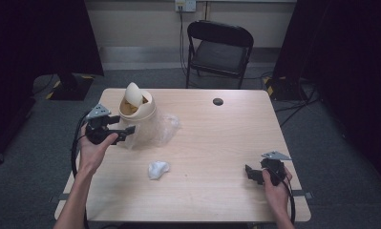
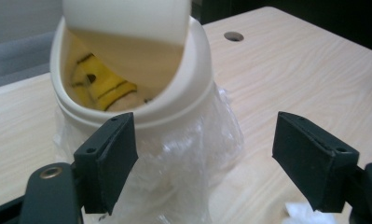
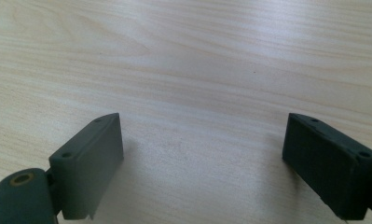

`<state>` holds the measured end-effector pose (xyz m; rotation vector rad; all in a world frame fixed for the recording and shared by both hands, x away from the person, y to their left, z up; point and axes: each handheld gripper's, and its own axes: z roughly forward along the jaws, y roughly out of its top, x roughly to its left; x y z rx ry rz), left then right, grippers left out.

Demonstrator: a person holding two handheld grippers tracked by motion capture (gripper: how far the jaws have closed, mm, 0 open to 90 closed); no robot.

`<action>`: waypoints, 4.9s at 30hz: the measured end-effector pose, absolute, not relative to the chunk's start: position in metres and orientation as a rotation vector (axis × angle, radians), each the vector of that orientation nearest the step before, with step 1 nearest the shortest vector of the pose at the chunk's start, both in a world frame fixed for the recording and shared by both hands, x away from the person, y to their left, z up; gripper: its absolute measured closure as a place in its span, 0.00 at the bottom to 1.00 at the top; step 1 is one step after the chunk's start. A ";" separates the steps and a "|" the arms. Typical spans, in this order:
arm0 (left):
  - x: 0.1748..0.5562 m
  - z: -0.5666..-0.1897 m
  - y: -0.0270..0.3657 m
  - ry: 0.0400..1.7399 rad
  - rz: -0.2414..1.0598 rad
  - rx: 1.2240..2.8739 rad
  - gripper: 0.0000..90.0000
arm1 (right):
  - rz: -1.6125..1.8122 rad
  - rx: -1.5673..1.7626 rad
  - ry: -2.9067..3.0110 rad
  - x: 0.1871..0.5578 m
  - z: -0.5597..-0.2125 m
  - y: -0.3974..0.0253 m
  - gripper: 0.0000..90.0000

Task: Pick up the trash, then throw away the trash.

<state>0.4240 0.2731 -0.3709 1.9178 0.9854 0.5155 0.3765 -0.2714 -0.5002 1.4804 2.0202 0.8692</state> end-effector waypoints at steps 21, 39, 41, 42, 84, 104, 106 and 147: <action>0.375 -0.443 0.222 0.888 0.339 2.034 0.23 | 0.868 1.478 2.023 0.376 -0.500 -0.272 0.13; 0.367 -0.473 0.189 0.838 0.303 2.161 0.26 | 0.870 1.480 2.022 0.377 -0.500 -0.271 0.12; 0.369 -0.476 0.185 0.826 0.305 2.190 0.29 | 0.870 1.481 2.022 0.377 -0.500 -0.271 0.12; 0.370 -0.478 0.183 0.823 0.302 2.202 0.31 | 0.870 1.480 2.022 0.377 -0.500 -0.271 0.12; 0.378 -0.475 0.210 0.933 0.364 2.101 0.85 | 0.869 1.479 2.022 0.377 -0.500 -0.271 0.13; 0.377 -0.462 0.232 0.968 0.353 1.995 0.85 | 0.869 1.480 2.022 0.377 -0.500 -0.271 0.13; 0.377 -0.459 0.233 0.962 0.352 1.993 0.85 | 0.870 1.480 2.022 0.377 -0.500 -0.271 0.13; 0.396 -0.392 0.280 1.000 0.461 1.855 0.85 | 0.869 1.480 2.023 0.377 -0.500 -0.272 0.12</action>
